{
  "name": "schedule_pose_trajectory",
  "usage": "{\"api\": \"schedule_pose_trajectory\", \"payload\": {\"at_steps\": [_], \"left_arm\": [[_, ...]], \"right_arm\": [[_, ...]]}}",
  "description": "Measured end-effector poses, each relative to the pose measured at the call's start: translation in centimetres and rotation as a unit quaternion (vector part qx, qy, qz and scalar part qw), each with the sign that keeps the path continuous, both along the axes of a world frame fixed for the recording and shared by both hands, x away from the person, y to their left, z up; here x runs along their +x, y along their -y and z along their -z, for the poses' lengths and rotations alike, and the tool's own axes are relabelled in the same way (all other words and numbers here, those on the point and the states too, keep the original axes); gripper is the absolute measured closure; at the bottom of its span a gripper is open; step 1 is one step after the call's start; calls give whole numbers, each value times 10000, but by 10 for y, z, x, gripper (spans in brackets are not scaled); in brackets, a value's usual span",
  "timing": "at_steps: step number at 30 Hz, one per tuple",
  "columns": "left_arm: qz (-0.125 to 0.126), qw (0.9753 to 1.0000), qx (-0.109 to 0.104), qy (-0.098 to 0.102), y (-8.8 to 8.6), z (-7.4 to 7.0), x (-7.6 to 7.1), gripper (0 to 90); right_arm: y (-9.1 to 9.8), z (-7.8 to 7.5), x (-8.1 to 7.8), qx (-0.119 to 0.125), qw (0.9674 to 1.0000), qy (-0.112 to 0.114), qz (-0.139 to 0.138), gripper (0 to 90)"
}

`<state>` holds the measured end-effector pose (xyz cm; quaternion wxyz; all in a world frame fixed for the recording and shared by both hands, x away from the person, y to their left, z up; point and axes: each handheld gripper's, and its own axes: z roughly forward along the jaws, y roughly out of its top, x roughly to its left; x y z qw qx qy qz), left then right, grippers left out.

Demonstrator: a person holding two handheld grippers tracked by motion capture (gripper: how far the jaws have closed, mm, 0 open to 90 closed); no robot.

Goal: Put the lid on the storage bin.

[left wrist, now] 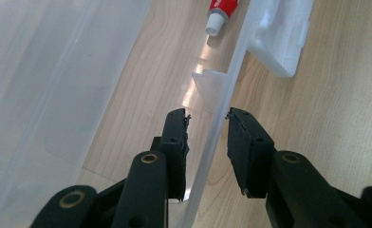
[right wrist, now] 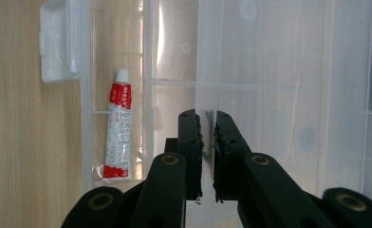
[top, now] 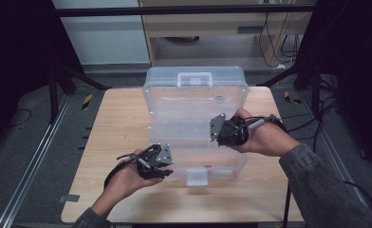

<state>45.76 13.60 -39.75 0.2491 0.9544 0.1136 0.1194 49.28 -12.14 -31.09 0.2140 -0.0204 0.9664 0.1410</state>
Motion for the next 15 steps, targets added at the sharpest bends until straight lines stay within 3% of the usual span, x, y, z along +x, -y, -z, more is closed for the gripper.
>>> {"api": "schedule_pose_trajectory", "payload": {"at_steps": [9,14,15], "left_arm": [[-35,9993,-346,125,-6,-13,-8,633],[-90,9982,-547,223,-13,-25,-13,634],[-124,9974,-643,289,-18,-32,-14,643]], "right_arm": [[1,0,0,10,10000,-3,-7,832],[1,0,0,19,10000,4,-1,832],[2,0,0,39,10000,-6,20,832]]}}
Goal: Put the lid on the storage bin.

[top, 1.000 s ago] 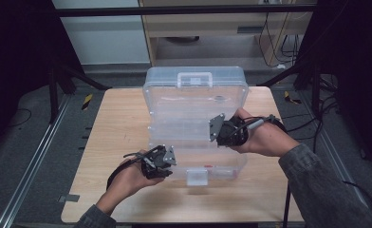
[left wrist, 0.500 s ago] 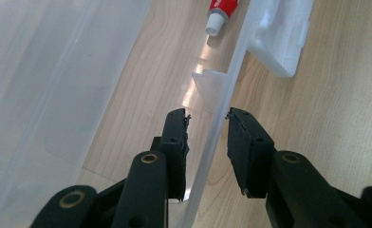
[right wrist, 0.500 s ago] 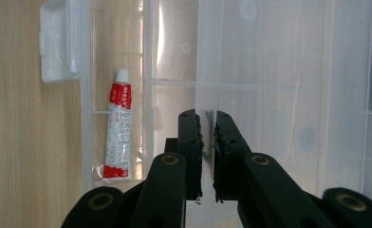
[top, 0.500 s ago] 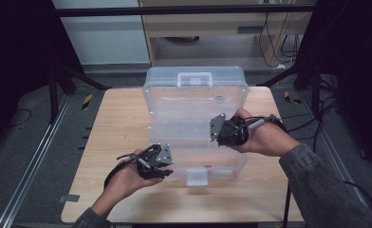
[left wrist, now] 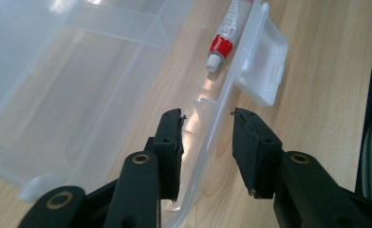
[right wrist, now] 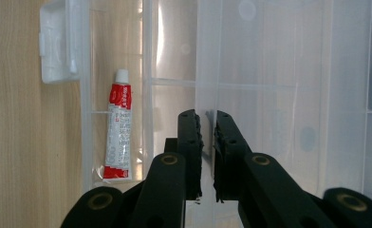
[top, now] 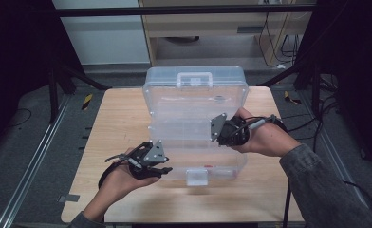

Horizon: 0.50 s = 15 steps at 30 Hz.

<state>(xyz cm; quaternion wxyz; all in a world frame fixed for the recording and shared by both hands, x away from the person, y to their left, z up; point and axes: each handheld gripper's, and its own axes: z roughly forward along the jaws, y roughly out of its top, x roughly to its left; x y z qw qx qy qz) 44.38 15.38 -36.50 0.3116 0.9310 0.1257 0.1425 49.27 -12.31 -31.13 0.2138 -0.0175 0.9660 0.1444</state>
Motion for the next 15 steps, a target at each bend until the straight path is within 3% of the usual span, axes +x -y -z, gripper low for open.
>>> {"api": "schedule_pose_trajectory", "payload": {"at_steps": [2,6,7,8,9,11,15], "left_arm": [[-29,10000,-66,33,-3,-5,0,646],[-144,9988,-443,151,-17,-31,3,658],[-256,9980,-529,245,-20,-38,4,720],[-448,9957,-736,339,-28,-51,10,747],[-448,9957,-736,339,-28,-51,10,778],[-662,9928,-956,286,-37,-60,19,810],[-1038,9847,-1389,174,-48,-71,39,897]], "right_arm": [[0,0,0,5,10000,2,-4,831],[1,0,0,34,10000,-14,-3,831],[1,1,0,31,10000,-17,-6,832],[1,1,-1,29,10000,-16,-2,831],[1,1,-1,36,10000,-19,1,831],[1,1,-1,42,10000,-23,0,831],[2,2,-1,68,10000,-26,-13,832]]}}
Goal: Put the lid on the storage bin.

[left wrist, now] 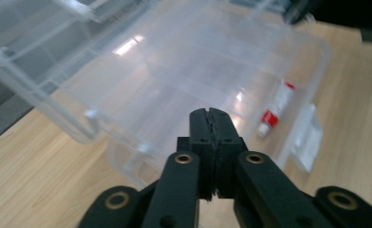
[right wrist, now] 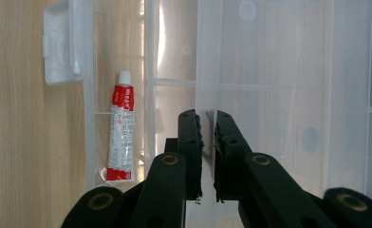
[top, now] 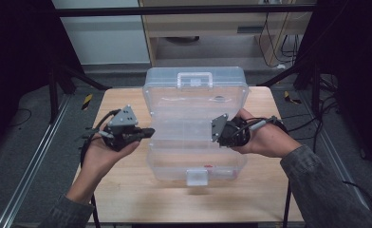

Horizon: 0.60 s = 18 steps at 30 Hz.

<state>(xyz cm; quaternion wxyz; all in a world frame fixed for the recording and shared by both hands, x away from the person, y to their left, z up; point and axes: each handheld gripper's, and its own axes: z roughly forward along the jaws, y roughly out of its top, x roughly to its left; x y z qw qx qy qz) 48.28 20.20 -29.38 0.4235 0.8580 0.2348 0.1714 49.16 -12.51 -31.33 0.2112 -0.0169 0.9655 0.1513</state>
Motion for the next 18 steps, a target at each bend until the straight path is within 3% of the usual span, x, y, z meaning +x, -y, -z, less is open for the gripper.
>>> {"api": "schedule_pose_trajectory", "payload": {"at_steps": [1,6,7,12,15,18], "left_arm": [[-133,9999,-80,-69,-2,-4,10,898],[-431,9990,-124,-75,-4,-8,27,896],[-466,9986,-215,-137,-5,-9,32,896],[-605,9976,-267,-187,-5,-12,43,896],[-658,9966,-436,-250,-6,-16,50,896],[-686,9966,-395,-247,-5,-18,53,896]], "right_arm": [[0,1,-1,16,10000,-11,3,831],[1,1,-1,8,10000,-39,-12,831],[1,2,-2,6,10000,-38,-10,831],[1,2,-3,-9,10000,-42,-7,829],[1,3,-4,-13,10000,-21,-18,828],[1,4,-4,10,10000,-33,-6,826]]}}
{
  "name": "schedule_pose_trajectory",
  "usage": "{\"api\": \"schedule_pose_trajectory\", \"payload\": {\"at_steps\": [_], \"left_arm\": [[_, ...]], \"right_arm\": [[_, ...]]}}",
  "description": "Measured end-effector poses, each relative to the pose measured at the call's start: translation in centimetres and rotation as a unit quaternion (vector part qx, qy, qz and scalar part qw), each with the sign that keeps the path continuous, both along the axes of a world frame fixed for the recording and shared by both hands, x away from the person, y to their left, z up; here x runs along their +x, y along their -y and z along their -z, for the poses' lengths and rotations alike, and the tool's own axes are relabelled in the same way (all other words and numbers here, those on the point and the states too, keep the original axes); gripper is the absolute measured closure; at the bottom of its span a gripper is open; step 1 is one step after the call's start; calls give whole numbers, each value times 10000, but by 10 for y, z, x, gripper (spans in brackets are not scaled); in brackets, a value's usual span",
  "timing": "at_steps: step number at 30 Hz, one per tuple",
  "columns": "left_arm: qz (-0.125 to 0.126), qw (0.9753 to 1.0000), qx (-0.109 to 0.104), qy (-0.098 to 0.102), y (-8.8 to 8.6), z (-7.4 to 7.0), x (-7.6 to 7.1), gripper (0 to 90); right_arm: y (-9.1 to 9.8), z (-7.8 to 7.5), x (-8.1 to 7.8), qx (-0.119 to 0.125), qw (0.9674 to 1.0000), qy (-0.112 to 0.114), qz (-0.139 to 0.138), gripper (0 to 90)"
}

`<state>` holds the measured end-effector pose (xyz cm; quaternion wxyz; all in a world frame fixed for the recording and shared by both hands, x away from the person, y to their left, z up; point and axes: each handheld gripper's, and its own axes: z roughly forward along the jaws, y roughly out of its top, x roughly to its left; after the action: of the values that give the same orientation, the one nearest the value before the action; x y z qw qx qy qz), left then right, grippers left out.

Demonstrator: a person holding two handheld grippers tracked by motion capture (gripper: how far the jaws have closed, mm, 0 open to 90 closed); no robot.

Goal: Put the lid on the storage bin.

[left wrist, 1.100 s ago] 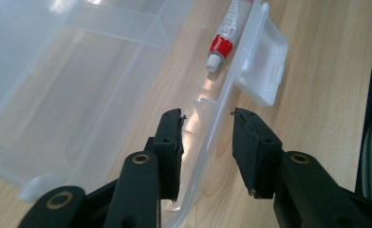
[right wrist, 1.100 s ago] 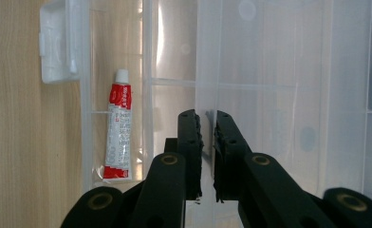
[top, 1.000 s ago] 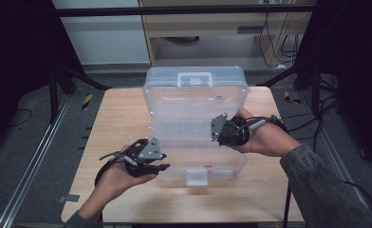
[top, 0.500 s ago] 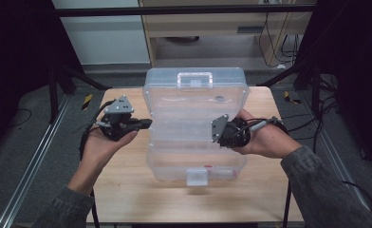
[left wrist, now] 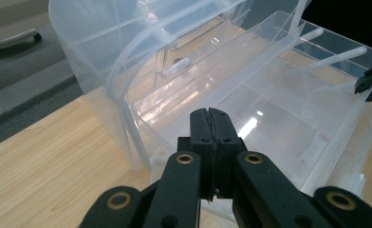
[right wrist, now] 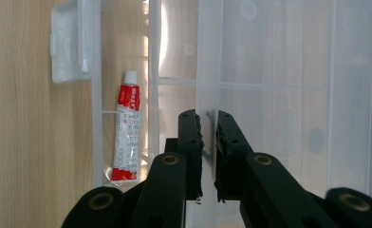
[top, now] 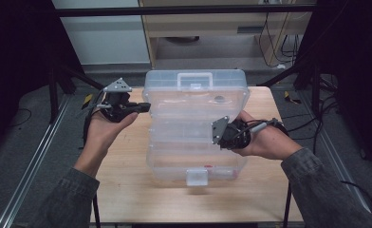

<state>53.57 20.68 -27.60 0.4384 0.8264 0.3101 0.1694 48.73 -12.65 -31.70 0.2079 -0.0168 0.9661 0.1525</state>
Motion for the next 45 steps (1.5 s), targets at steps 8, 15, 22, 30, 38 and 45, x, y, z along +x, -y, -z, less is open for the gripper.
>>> {"api": "schedule_pose_trajectory", "payload": {"at_steps": [8,15,22,30,38,45], "left_arm": [[-55,10000,41,-61,4,0,6,896],[-72,9999,35,-98,3,2,3,895],[-11,9999,85,-137,4,8,-8,894],[101,9998,118,-141,0,22,-27,895],[187,9994,186,-212,0,34,-43,895],[229,9993,231,-207,0,42,-51,895]], "right_arm": [[1,2,-2,26,10000,-15,-16,822],[3,5,-6,46,10000,-63,-11,817],[4,9,-9,127,9999,-64,-19,803],[11,16,-21,641,9979,-46,86,599],[33,18,-40,1115,9923,202,499,333],[50,17,-53,1301,9882,286,753,249]]}}
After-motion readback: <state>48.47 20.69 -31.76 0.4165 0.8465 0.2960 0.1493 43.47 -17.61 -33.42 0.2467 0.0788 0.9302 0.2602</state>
